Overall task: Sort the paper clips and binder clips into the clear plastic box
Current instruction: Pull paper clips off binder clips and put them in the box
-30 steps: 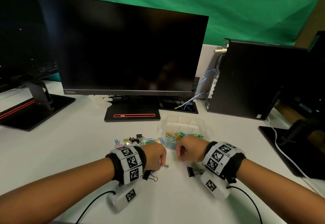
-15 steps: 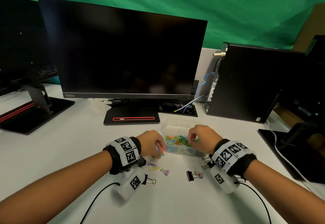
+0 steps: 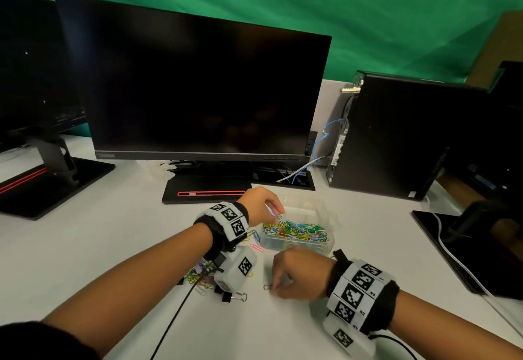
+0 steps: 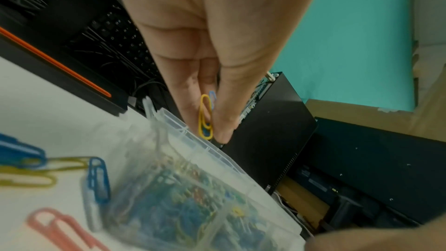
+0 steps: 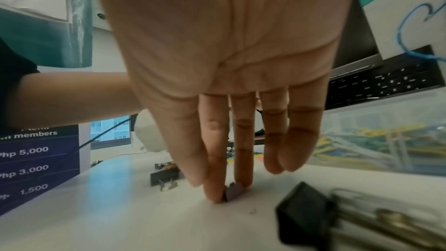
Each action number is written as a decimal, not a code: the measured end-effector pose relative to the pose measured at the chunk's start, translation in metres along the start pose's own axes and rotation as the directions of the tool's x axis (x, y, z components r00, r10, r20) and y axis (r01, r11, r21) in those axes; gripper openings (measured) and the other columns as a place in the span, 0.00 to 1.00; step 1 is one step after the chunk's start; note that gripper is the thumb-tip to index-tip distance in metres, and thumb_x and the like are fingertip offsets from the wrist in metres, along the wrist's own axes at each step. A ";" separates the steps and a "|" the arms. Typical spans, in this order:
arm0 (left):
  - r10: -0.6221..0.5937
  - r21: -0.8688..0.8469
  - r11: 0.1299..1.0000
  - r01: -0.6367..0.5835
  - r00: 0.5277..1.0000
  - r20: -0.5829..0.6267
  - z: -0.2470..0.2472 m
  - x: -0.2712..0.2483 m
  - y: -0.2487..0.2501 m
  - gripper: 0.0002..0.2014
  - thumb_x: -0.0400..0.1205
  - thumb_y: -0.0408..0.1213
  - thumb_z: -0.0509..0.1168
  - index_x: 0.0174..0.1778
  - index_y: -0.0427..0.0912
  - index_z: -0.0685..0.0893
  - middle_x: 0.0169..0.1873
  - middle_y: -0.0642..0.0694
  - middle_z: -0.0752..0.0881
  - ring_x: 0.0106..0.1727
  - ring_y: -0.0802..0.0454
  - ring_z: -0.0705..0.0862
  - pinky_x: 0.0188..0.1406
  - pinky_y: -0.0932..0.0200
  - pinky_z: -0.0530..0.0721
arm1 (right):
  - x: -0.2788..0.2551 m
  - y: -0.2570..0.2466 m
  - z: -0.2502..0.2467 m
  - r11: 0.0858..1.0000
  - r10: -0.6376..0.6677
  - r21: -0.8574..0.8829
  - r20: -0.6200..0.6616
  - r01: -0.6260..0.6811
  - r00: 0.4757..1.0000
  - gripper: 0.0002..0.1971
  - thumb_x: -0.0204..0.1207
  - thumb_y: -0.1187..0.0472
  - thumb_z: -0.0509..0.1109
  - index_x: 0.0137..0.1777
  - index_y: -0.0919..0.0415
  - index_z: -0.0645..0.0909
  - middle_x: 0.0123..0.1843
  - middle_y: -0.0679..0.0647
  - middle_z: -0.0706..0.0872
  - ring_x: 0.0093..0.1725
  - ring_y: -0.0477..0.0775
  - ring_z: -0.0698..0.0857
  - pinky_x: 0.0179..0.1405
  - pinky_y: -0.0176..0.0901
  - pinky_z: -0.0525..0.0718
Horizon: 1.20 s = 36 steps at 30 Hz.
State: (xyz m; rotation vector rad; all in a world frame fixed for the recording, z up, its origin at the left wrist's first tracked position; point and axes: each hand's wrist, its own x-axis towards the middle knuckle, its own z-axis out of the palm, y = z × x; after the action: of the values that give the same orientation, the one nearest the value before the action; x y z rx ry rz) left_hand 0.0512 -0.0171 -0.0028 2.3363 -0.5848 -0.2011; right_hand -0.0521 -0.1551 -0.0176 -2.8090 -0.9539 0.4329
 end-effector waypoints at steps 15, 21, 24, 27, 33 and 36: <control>0.073 0.054 0.996 -0.073 0.997 0.000 0.004 0.005 -0.002 0.18 0.84 0.24 0.52 0.56 0.39 0.87 0.58 0.42 0.87 0.62 0.50 0.83 0.63 0.64 0.77 | -0.028 0.056 -0.031 0.948 0.316 0.065 -0.099 -0.311 0.944 0.13 0.75 0.68 0.64 0.49 0.55 0.89 0.51 0.50 0.89 0.44 0.43 0.79 0.49 0.29 0.72; -0.032 0.267 0.963 0.028 0.999 0.012 -0.016 -0.015 -0.032 0.12 0.77 0.26 0.62 0.50 0.44 0.86 0.45 0.53 0.80 0.47 0.56 0.78 0.43 0.68 0.76 | -0.028 0.058 -0.020 0.938 0.342 0.072 -0.041 -0.339 0.939 0.12 0.68 0.64 0.71 0.51 0.55 0.89 0.43 0.48 0.88 0.41 0.43 0.80 0.43 0.31 0.77; -0.119 0.396 0.917 0.041 0.977 0.175 -0.019 -0.024 -0.039 0.17 0.75 0.34 0.70 0.60 0.46 0.82 0.49 0.52 0.79 0.49 0.56 0.76 0.40 0.70 0.74 | -0.023 0.053 -0.013 0.948 0.315 0.065 -0.043 -0.312 0.948 0.12 0.69 0.61 0.73 0.52 0.54 0.89 0.46 0.50 0.90 0.40 0.43 0.79 0.42 0.32 0.77; -0.195 0.473 0.880 0.043 0.941 0.277 -0.017 -0.029 -0.039 0.29 0.73 0.40 0.73 0.71 0.44 0.75 0.62 0.47 0.79 0.61 0.49 0.78 0.58 0.61 0.76 | -0.018 0.050 -0.010 0.950 0.303 0.089 -0.035 -0.299 0.952 0.11 0.68 0.58 0.75 0.51 0.53 0.88 0.47 0.50 0.91 0.41 0.43 0.82 0.44 0.31 0.79; -0.197 0.514 0.858 -0.016 0.913 0.356 -0.016 -0.036 -0.036 0.29 0.70 0.42 0.76 0.67 0.41 0.78 0.63 0.41 0.78 0.61 0.44 0.80 0.56 0.55 0.80 | -0.021 0.051 -0.012 0.952 0.263 0.145 0.056 -0.268 0.963 0.15 0.68 0.62 0.75 0.56 0.53 0.87 0.42 0.45 0.86 0.35 0.36 0.79 0.37 0.21 0.73; -0.187 0.499 0.866 -0.023 0.911 0.367 -0.015 -0.039 -0.034 0.37 0.70 0.43 0.77 0.74 0.43 0.71 0.66 0.43 0.75 0.66 0.44 0.76 0.65 0.55 0.77 | -0.025 0.051 -0.012 0.951 0.258 0.167 0.039 -0.261 0.965 0.16 0.66 0.60 0.78 0.55 0.54 0.87 0.39 0.41 0.83 0.38 0.39 0.80 0.41 0.25 0.76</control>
State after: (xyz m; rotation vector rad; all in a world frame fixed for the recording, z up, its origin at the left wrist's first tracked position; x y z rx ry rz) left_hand 0.0335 0.0325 -0.0154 2.8469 -0.8109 -0.6603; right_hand -0.0378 -0.2111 -0.0126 -2.7826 -0.5193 0.5422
